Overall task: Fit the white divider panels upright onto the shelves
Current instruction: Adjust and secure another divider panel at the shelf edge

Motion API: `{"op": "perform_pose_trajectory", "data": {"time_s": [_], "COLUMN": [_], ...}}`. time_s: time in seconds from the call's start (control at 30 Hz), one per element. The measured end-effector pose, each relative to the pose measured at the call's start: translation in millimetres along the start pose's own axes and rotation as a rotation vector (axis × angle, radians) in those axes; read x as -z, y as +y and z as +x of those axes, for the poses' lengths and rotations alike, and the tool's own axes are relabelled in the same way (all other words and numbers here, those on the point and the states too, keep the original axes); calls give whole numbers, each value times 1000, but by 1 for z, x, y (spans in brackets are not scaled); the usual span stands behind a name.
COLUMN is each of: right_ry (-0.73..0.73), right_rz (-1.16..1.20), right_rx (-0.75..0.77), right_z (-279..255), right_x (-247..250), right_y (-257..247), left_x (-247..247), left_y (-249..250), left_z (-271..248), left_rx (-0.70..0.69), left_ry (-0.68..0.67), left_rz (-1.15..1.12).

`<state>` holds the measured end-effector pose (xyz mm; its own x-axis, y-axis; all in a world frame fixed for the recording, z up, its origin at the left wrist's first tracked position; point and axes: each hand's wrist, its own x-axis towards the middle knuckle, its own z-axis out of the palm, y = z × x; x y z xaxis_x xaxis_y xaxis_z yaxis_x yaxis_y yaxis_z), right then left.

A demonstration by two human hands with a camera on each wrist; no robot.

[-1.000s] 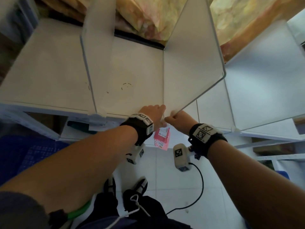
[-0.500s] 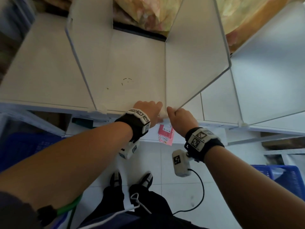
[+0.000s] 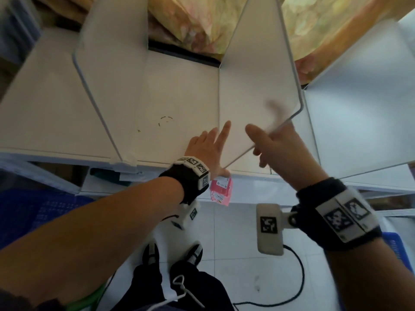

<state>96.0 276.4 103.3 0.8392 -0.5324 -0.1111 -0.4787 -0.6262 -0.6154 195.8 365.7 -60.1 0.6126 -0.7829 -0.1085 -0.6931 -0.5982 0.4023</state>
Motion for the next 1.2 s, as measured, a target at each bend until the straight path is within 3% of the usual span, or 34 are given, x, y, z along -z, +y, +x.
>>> {"op": "perform_pose_trajectory", "data": {"time_s": [0.1,0.23,0.53,0.67,0.77,0.9,1.07,1.2], "right_ry": [186,97,92,25,107,170,-61,-254], "right_rz": [-61,-392,-507,-326,-168,-39,-224,-388], "right_rx": [86,141,137,61,158,139,-124,-182], "right_z": [-11,-6,-2,-2,-4,-10,10,28], "right_x": [42,49,49,47,40,36,10,-36], "right_y": [-38,-66,-61,-58,-47,-31,-12,23], "left_x": [6,-8,-9,-9,-13,-23,-26,-30], "left_y": [2,4,1,5,11,21,20,17], "left_z": [1,-11,-11,-13,-20,-30,-30,-29], "left_rx": [-43,-46,-63,-32,-56,-28,-49,-49], "left_ry": [-4,-66,-123,-100,15,111,119,146], "left_rz": [44,53,23,53,151,119,167,142]}}
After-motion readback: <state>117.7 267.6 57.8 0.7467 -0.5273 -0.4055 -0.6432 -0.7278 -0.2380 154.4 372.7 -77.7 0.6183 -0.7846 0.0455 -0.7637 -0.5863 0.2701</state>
